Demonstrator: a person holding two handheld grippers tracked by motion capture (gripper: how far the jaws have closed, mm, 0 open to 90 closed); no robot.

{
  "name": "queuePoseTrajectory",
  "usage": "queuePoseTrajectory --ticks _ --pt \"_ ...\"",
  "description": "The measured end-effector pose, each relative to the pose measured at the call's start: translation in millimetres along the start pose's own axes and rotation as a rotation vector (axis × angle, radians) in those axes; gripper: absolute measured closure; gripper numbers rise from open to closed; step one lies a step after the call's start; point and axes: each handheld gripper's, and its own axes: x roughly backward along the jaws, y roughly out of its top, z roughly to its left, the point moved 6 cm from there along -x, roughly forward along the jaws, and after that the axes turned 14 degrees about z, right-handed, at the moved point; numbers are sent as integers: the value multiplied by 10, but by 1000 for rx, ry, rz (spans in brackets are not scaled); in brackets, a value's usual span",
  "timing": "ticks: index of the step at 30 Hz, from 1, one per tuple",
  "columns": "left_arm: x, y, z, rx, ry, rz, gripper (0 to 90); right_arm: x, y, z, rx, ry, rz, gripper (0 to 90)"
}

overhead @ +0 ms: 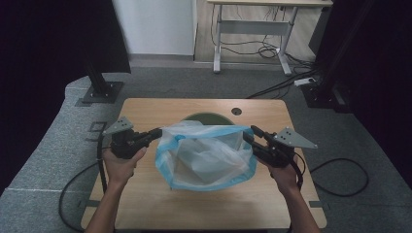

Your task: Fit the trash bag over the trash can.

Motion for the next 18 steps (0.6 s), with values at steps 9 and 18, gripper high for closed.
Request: queuePoseTrajectory --ticks 9,18 --pt "-7 -54 -31 -5 0 5 900 37 -303 37 -58 40 47 480" --pt "-19 -57 -30 -7 8 0 900 -44 -346 44 -61 77 52 798"
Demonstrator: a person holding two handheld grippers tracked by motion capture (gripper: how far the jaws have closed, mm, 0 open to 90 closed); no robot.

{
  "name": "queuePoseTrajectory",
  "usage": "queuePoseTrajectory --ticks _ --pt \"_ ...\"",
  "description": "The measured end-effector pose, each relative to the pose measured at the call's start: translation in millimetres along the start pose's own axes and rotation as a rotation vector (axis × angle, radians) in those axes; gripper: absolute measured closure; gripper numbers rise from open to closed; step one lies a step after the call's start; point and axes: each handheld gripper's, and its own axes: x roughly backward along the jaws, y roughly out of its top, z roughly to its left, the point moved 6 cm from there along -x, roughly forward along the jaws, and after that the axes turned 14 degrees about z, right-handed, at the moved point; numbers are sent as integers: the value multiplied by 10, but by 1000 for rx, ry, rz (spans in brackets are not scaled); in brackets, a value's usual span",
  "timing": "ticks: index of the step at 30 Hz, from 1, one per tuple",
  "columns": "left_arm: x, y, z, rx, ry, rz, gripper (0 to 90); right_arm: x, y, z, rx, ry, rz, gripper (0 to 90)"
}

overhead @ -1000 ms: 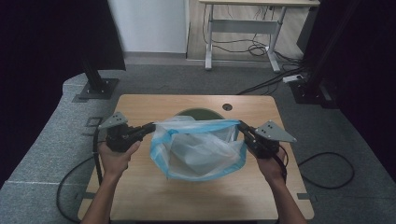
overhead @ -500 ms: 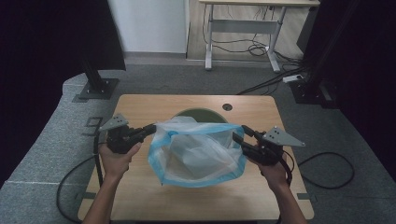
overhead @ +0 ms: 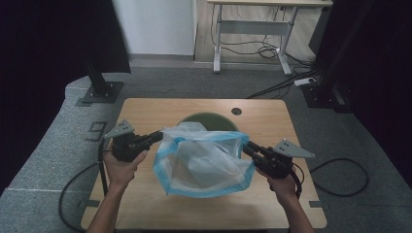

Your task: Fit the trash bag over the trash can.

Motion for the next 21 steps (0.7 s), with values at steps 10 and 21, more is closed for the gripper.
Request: queuePoseTrajectory --ticks 10,21 --pt "-30 14 98 3 34 1 900 -69 179 -196 23 -104 2 890" --pt "-257 92 322 22 82 46 900 -451 262 -456 67 -214 97 891"
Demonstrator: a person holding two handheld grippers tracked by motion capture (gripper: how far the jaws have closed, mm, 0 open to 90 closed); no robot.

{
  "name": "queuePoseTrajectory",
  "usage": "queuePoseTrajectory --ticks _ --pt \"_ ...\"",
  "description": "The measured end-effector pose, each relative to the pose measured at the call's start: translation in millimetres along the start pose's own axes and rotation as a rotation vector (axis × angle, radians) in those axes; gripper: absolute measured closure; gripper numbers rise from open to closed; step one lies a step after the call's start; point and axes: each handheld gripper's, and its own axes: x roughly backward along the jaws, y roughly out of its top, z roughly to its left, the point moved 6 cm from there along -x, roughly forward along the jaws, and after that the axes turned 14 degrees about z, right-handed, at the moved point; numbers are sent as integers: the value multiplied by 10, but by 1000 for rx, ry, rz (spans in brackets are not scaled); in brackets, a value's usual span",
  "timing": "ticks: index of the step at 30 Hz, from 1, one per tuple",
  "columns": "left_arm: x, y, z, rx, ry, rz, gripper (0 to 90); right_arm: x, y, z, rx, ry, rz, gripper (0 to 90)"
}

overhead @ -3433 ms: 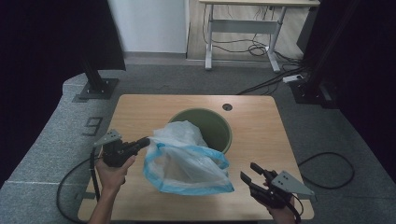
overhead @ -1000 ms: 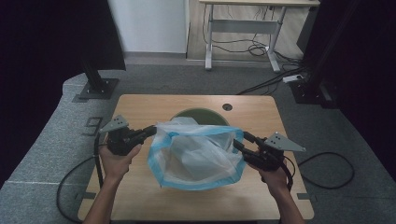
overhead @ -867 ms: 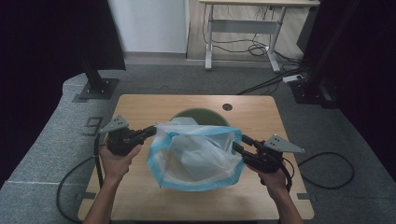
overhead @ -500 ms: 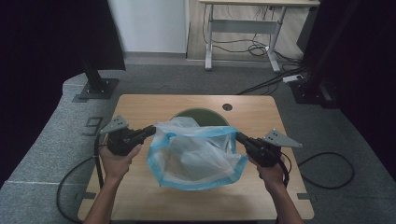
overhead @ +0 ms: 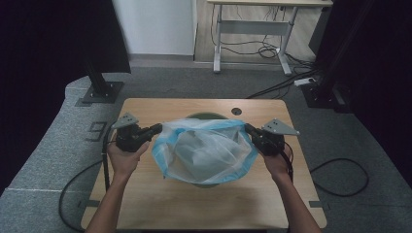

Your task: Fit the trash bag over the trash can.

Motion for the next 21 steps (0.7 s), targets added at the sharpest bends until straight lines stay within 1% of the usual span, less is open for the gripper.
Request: queuePoseTrajectory --ticks 2,7,12,13,16,18,21 --pt "-47 18 30 0 16 9 900 -84 -15 -46 -6 -12 19 891" --pt "-153 71 148 37 8 6 900 -249 3 -140 -35 -36 38 891" --pt "-248 108 250 51 20 13 900 -376 63 -179 -56 -56 46 891" --pt "-267 113 277 58 19 15 900 -395 79 -188 -57 -61 41 890" --pt "-335 118 348 72 21 26 900 -471 100 -216 -62 -73 57 891" --pt "-380 113 379 76 27 37 900 -530 103 -224 -60 -84 67 890" --pt "-431 108 400 79 30 45 900 -618 83 -242 -73 -87 80 890"
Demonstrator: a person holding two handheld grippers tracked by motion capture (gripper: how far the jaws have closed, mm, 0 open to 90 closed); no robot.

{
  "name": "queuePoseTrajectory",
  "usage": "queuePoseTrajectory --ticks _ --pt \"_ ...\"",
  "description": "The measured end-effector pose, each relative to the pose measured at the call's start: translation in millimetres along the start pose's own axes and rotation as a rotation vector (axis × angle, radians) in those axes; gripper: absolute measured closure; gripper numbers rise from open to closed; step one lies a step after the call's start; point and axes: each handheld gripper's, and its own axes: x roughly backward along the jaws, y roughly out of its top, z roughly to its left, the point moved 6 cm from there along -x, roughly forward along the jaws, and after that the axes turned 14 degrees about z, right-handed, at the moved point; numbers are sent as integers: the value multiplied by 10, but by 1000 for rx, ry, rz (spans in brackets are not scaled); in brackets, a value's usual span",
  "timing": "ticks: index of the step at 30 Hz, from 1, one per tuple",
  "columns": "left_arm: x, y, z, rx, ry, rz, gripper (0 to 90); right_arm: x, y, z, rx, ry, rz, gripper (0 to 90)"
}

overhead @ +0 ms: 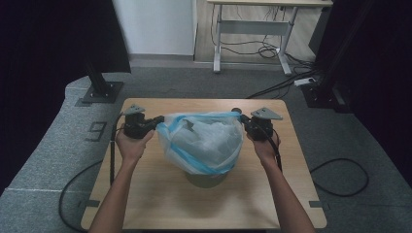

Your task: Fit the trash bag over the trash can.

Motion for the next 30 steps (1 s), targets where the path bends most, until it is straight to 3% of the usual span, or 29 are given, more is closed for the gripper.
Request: queuePoseTrajectory --ticks 8,23,27,30 --pt "-156 -73 76 30 7 53 900 -227 -148 39 -6 22 75 890" --pt "-409 -199 115 77 -28 140 900 -409 -330 161 18 121 185 891" --pt "-497 -262 153 94 -22 171 900 -458 -387 168 20 111 227 891" --pt "-525 -328 139 76 -10 190 900 -483 -443 167 10 117 237 891"
